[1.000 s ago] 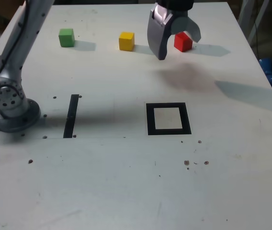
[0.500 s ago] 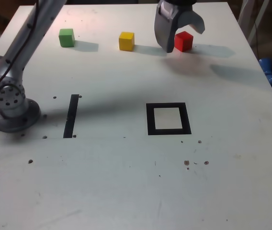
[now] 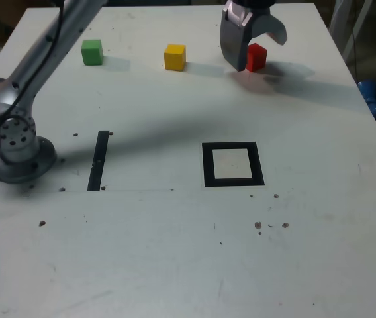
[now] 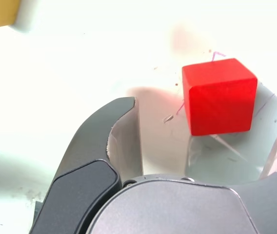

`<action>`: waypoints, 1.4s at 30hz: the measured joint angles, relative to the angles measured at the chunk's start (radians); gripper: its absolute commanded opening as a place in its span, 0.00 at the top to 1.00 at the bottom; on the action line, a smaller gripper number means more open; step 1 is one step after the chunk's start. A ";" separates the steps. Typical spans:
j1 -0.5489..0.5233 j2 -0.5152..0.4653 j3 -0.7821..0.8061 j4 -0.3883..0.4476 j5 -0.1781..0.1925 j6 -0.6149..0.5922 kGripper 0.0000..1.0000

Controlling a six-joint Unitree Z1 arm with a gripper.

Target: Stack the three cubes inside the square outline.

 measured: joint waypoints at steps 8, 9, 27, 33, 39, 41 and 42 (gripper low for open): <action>0.020 0.036 -0.024 0.005 -0.017 0.012 0.06; 0.021 0.040 -0.028 0.006 -0.018 0.013 0.07; 0.027 0.071 -0.073 0.023 -0.008 0.009 0.45; 0.027 0.071 -0.078 0.024 0.023 0.007 0.61; 0.027 0.071 -0.080 0.034 0.026 0.012 0.64; 0.027 0.071 -0.080 0.037 0.026 0.014 0.64; 0.027 0.071 -0.080 0.037 0.026 0.015 0.64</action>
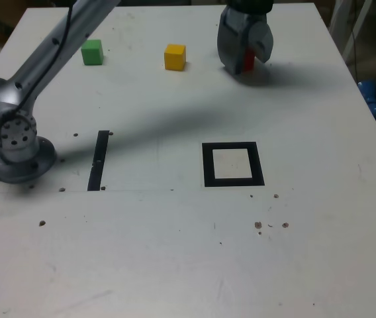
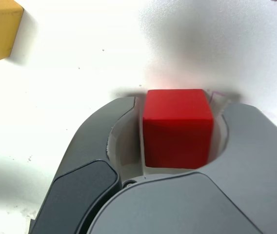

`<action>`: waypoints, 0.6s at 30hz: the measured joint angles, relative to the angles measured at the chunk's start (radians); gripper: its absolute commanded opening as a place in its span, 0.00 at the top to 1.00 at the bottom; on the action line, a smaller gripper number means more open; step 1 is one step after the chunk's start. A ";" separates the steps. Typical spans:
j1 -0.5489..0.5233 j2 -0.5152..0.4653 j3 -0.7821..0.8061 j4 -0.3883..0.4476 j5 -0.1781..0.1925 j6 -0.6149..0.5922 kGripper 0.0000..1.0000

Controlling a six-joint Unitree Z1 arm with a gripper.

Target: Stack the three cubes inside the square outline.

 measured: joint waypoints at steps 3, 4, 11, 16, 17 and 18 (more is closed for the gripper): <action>-0.002 0.000 0.000 0.001 0.000 0.005 0.64; -0.003 0.000 0.000 0.001 0.001 0.006 0.64; -0.024 -0.029 0.047 0.001 0.013 0.030 0.64; -0.059 -0.112 0.120 -0.005 0.021 0.044 0.64; -0.066 -0.130 0.147 -0.006 0.021 0.048 0.64; -0.075 -0.147 0.173 -0.007 0.021 0.052 0.64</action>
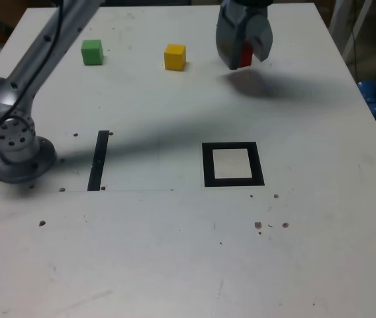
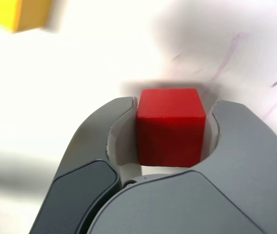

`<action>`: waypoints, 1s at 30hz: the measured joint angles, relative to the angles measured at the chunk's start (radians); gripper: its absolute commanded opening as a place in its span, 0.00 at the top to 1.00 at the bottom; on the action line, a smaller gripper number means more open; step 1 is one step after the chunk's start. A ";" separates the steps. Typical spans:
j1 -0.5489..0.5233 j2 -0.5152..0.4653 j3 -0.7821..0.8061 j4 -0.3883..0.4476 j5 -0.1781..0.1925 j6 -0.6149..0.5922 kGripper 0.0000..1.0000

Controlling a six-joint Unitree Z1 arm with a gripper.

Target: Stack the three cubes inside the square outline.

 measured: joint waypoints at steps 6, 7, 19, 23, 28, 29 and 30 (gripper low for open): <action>-0.077 -0.109 0.157 -0.040 -0.008 0.015 0.64; -0.088 -0.130 0.191 -0.054 -0.011 0.016 0.64; -0.239 -0.292 0.477 -0.191 -0.053 0.005 0.64; -0.308 -0.314 0.550 -0.237 -0.056 -0.019 0.64; -0.399 -0.326 0.630 -0.294 -0.064 -0.062 0.64; -0.411 -0.329 0.637 -0.298 -0.065 -0.066 0.64; -0.421 -0.330 0.640 -0.301 -0.067 -0.071 0.64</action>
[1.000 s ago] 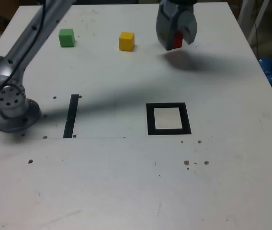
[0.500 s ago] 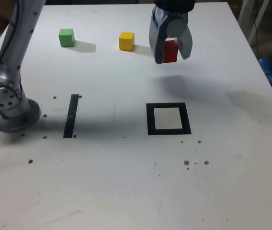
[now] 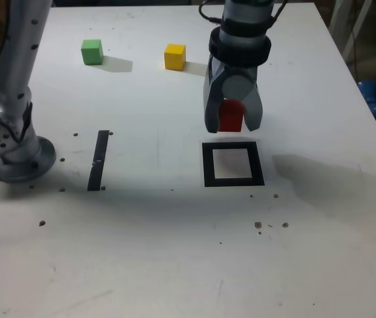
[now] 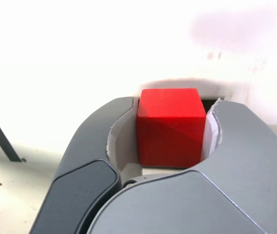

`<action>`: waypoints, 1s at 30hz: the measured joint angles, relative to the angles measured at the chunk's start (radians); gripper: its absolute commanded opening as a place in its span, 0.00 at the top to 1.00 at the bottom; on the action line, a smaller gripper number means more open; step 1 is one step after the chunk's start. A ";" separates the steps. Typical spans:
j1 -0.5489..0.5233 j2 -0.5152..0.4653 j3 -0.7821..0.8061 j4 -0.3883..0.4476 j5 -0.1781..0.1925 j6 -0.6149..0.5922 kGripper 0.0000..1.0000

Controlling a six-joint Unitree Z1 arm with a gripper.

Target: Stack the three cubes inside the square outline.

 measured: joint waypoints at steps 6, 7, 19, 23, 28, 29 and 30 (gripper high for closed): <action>-0.072 -0.013 0.043 -0.039 -0.015 -0.046 0.64; -0.084 -0.013 0.048 -0.046 -0.016 -0.053 0.64; -0.136 -0.013 0.088 -0.105 -0.032 -0.097 0.64; -0.136 -0.013 0.096 -0.114 -0.034 -0.100 0.64; -0.136 -0.011 0.115 -0.132 -0.038 -0.102 0.64; -0.136 -0.010 0.116 -0.135 -0.038 -0.102 0.64; -0.136 -0.010 0.117 -0.138 -0.038 -0.102 0.64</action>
